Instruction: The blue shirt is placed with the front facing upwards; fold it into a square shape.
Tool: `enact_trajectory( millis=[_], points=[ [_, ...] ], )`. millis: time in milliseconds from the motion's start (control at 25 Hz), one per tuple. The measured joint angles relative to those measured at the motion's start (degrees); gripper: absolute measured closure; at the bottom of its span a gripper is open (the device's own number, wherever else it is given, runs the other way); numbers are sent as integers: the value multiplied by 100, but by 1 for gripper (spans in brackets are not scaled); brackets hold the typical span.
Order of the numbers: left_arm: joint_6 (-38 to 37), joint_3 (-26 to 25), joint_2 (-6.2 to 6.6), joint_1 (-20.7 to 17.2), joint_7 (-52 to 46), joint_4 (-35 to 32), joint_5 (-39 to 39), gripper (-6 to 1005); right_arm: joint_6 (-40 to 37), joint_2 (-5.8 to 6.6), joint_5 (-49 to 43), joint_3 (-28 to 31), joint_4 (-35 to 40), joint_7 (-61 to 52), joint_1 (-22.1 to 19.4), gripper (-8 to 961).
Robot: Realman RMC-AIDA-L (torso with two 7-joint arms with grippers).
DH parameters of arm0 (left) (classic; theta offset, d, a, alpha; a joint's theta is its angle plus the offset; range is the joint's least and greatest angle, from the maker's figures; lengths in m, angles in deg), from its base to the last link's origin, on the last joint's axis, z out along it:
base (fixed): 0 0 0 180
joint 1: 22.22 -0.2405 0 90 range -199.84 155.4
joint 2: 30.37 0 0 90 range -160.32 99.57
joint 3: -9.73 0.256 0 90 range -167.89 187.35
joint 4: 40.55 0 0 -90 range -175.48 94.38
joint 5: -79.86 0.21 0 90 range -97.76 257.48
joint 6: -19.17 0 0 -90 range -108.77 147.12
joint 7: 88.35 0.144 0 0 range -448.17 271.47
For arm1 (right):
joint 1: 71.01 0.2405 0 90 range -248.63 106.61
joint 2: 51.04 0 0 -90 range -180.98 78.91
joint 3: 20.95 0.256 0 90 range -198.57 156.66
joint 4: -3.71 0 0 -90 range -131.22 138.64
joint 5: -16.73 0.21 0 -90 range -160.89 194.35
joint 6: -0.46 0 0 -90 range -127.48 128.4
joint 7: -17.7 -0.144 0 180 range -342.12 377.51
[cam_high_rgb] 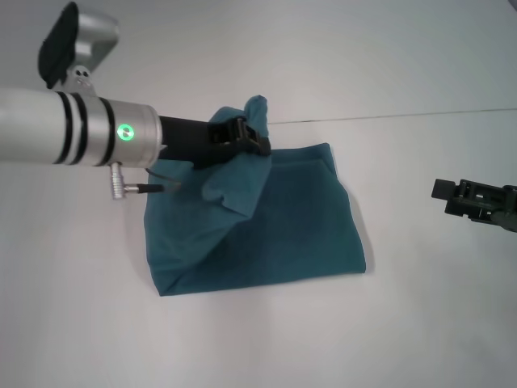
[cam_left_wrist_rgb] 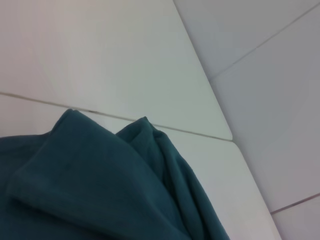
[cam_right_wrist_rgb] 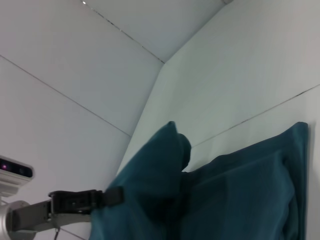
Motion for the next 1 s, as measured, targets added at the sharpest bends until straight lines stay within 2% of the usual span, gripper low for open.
enact_trajectory(
  millis=[120, 480, 680, 920, 1000],
  points=[
    [203, 129, -51, 27, 71, 159, -110, 922, 0, -1, 0, 0, 0, 0, -15, 29],
    [940, 551, -54, 176, 473, 954, -685, 921, 4, -1, 0, 3, -8, 0, -26, 28],
    [825, 588, -55, 249, 1127, 1365, -1384, 909, 60, 3, -5, -4, -59, 0, -27, 28],
    [489, 559, -35, 67, 1256, 1172, -1944, 871, 98, 17, -84, 1, -68, 0, -38, 28],
    [496, 558, -35, 1, 1257, 1124, -2049, 783, 100, 17, -86, 0, -73, 0, -42, 28]
  ],
)
